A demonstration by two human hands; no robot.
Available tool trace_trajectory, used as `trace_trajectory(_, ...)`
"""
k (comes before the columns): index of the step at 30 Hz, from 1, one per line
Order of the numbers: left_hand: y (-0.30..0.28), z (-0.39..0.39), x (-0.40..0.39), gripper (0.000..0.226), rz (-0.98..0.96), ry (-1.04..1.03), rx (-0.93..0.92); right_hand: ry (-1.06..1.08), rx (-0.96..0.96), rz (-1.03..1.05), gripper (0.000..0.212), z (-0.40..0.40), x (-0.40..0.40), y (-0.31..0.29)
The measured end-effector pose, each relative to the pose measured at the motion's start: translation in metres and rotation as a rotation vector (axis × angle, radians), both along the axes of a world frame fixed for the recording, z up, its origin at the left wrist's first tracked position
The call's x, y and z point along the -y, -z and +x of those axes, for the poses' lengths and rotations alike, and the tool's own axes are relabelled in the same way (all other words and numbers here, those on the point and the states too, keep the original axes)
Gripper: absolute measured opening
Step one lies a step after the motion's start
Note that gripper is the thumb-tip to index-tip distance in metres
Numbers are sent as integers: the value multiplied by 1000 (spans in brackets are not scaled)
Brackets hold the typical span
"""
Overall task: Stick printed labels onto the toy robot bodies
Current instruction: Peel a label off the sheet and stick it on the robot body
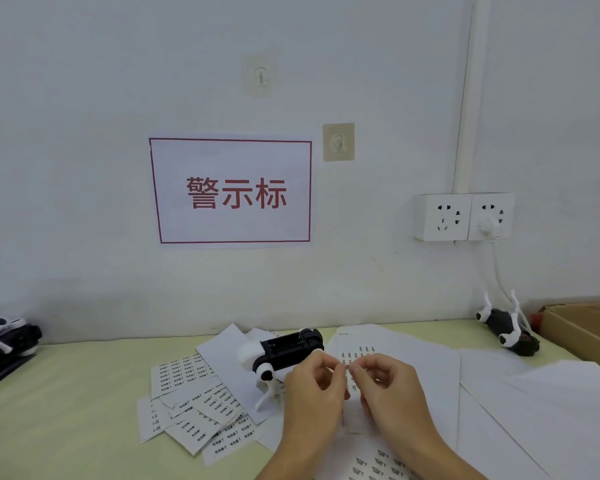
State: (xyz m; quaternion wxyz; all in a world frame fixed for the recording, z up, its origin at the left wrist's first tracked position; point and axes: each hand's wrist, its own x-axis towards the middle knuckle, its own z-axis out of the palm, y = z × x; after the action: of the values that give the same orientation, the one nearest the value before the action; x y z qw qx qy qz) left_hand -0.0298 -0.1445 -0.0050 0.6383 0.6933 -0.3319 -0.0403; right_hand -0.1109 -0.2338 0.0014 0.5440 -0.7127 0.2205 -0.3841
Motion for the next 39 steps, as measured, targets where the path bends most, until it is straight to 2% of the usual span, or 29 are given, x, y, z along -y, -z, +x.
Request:
trace_trajectory(5,0,-3,0,31,15,-86,66,109,36,-121,19,1,-6,2)
trace_trajectory(8,-1,-7,-3,34,2,-127,212,157,10,-145,19,1,-5,3)
trace_trajectory(10,-4,-12,-4,28,-4,-130,383,156,-31,-138,20,2,-2,5)
trace_trajectory(12,-12,-17,-6,11,27,-166,522,142,-57,-120,19,2,-1,5)
trace_trajectory(15,-28,-11,-9,32,123,-312,709,146,-64,-115,20,2,0,5)
trace_trajectory(17,-36,0,-11,49,331,-401,814,153,-64,-118,21,2,0,5)
trace_trajectory(19,-42,13,-17,63,602,-418,742,156,-78,-123,21,3,0,5)
trace_trajectory(22,-41,36,-25,64,812,-369,640,154,-95,-126,20,3,0,5)
trace_trajectory(24,-41,46,-31,55,879,-335,651,154,-101,-125,20,3,0,5)
trace_trajectory(28,-47,53,-39,30,885,-331,704,147,-111,-123,20,3,0,5)
trace_trajectory(30,-50,56,-41,28,808,-314,593,145,-114,-120,19,3,1,5)
trace_trajectory(35,-62,56,-41,38,312,-78,-138,145,-108,-122,19,2,2,5)
trace_trajectory(39,-53,50,-33,42,63,72,-508,162,-107,-90,19,3,5,7)
